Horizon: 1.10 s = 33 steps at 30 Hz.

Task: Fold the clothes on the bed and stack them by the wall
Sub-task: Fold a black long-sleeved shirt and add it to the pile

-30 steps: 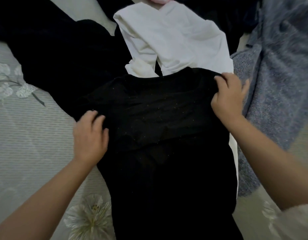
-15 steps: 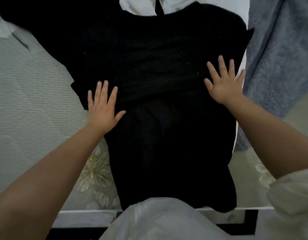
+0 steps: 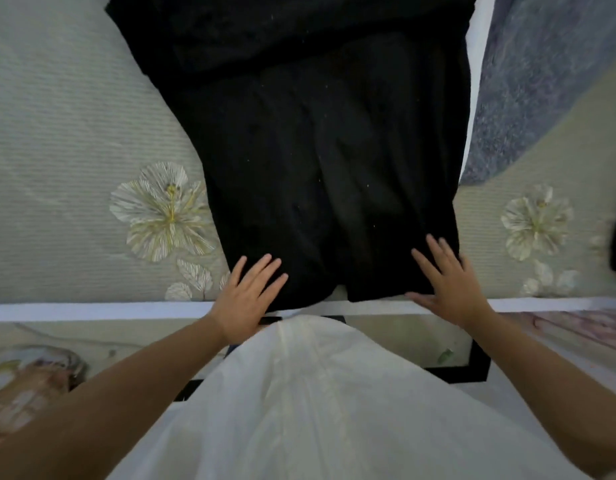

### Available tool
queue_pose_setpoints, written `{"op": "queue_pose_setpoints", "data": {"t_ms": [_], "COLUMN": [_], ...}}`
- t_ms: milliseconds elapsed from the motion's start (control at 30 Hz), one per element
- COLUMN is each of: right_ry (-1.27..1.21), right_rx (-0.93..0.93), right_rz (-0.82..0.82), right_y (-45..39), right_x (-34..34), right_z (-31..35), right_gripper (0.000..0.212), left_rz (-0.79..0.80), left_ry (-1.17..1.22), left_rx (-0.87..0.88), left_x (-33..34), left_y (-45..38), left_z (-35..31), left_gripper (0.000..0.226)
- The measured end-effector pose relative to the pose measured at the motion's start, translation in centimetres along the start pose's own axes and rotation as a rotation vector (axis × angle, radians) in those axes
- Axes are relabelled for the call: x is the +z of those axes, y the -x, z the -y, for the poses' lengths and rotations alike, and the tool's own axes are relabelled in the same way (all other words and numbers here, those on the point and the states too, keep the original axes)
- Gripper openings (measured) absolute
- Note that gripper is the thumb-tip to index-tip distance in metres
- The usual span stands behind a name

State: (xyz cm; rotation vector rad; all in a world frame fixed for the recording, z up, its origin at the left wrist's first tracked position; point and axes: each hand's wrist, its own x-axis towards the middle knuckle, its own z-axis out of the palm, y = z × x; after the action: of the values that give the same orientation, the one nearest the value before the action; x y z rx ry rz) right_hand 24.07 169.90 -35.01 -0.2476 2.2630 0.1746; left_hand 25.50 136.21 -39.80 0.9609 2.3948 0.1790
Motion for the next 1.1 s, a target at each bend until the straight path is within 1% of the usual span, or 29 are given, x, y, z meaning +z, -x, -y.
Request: {"op": "queue_pose_setpoints", "data": {"t_ms": [33, 67, 100, 133, 200, 300, 400, 500, 567, 633, 767, 833, 967, 1100], "right_ry": [0.046, 0.07, 0.087, 0.108, 0.135, 0.153, 0.197, 0.209, 0.276, 0.365, 0.422, 0.412, 0.352, 0.346], "right_rx": [0.019, 0.038, 0.06, 0.066, 0.048, 0.017, -0.054, -0.12, -0.151, -0.173, -0.206, -0.224, -0.196, -0.204], "right_rz": [0.099, 0.168, 0.181, 0.156, 0.073, -0.004, 0.02, -0.006, -0.025, -0.034, -0.07, -0.096, -0.137, -0.271], "right_y": [0.9, 1.5, 1.7, 1.8, 1.4, 0.5, -0.1, -0.3, -0.3, -0.1, -0.3, -0.3, -0.1, 0.3], "right_x": [1.7, 3.3, 4.5, 4.9, 5.2, 5.0, 5.0, 4.4, 3.9, 3.7, 3.4, 3.5, 4.0, 3.8], "right_z": [-0.3, -0.7, -1.1, -1.4, -1.5, -1.7, -2.2, -3.6, -4.5, -4.5, -3.1, -2.4, -2.0, -3.4], "right_gripper": [0.074, 0.076, 0.077, 0.077, 0.075, 0.073, 0.071, 0.062, 0.058, 0.057, 0.052, 0.05, 0.047, 0.032], "left_rz": [0.016, 0.05, 0.079, 0.096, 0.097, 0.171, 0.198, 0.106, 0.056, 0.041, 0.004, -0.022, -0.038, -0.029], "left_ry": [-0.008, -0.012, -0.023, -0.03, -0.036, -0.079, -0.122, -0.018, 0.07, 0.103, 0.068, 0.068, 0.098, 0.12], "left_rx": [-0.004, -0.018, -0.04, -0.076, -0.174, -0.309, -0.413, -0.548, -0.622, -0.672, -0.617, -0.625, -0.678, -0.654], "left_x": [0.4, 0.4, 0.4, 0.4, 0.2, 0.9, 2.0, 2.1, 1.7, 1.4, 1.0, 0.7, 0.7, 0.7], "left_y": [0.6, 0.8, 0.9, 0.8, 0.2, -0.8, -1.3, -2.2, -2.9, -3.6, -5.3, -5.9, -6.3, -5.3], "left_z": [-0.6, -1.1, -1.5, -1.8, -2.8, -4.8, -7.0, -8.8, -9.8, -10.8, -12.6, -12.5, -11.3, -10.0], "left_gripper": [0.06, 0.069, 0.079, 0.085, 0.088, 0.096, 0.086, 0.083, 0.079, 0.074, 0.065, 0.063, 0.055, 0.057]}}
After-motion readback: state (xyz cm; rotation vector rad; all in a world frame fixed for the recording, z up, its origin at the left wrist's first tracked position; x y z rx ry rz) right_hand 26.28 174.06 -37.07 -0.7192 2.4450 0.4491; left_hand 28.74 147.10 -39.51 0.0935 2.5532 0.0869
